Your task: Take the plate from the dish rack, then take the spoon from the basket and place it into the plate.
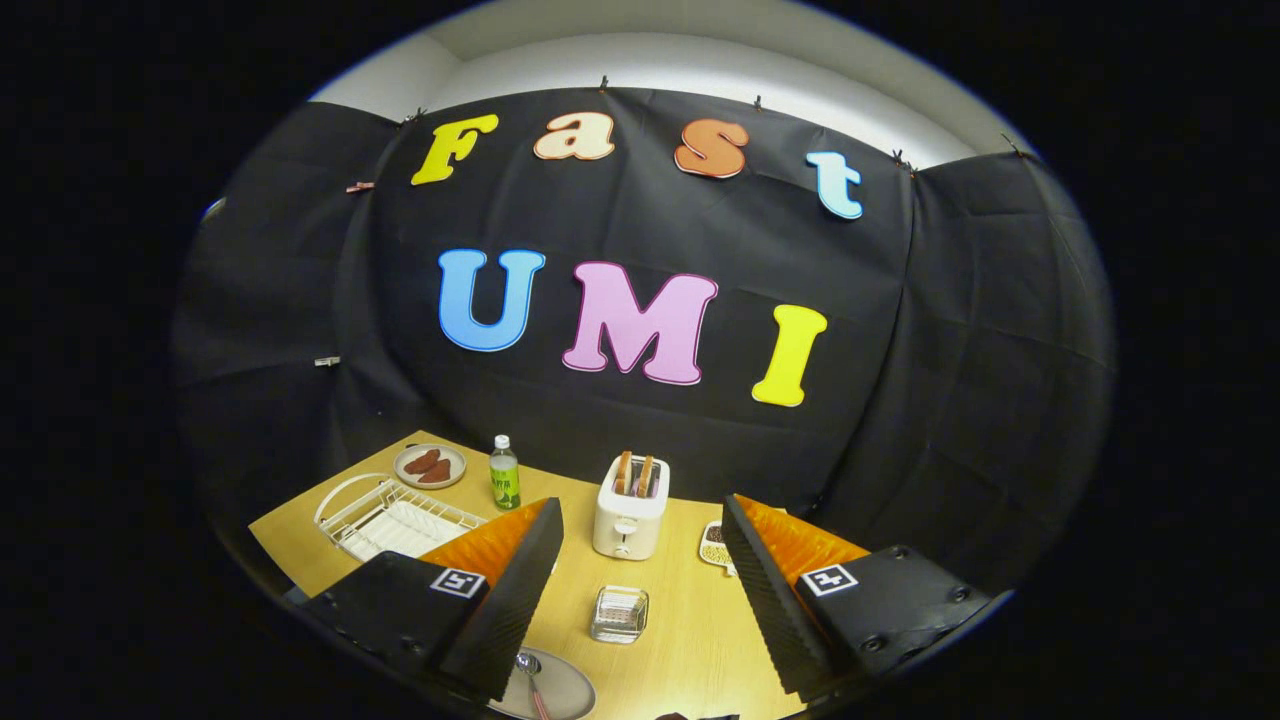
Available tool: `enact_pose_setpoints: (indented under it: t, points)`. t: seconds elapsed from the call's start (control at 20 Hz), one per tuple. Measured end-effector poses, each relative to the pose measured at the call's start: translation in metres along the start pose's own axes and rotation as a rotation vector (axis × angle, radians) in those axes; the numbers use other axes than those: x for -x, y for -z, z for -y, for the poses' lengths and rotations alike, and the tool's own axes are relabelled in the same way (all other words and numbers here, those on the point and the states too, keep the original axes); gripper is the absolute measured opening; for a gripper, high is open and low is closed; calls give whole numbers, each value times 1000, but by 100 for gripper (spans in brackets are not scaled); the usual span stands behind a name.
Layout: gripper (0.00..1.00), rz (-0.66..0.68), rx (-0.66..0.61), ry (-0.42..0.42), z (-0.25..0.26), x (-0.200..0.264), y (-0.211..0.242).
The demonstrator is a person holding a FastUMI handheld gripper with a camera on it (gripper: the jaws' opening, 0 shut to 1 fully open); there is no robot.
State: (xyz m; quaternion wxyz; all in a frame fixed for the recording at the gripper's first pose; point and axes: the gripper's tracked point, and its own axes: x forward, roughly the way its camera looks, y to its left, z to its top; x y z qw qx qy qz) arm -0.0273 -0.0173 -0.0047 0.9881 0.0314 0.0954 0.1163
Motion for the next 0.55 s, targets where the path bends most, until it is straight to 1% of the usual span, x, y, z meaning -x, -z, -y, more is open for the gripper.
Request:
enact_pose_setpoints:
  t: [0.2, 0.55]
  points:
    - [98, 30, -18, 0, 5, -3, -12]
    - [98, 42, -11, 17, 15, -2, -12]
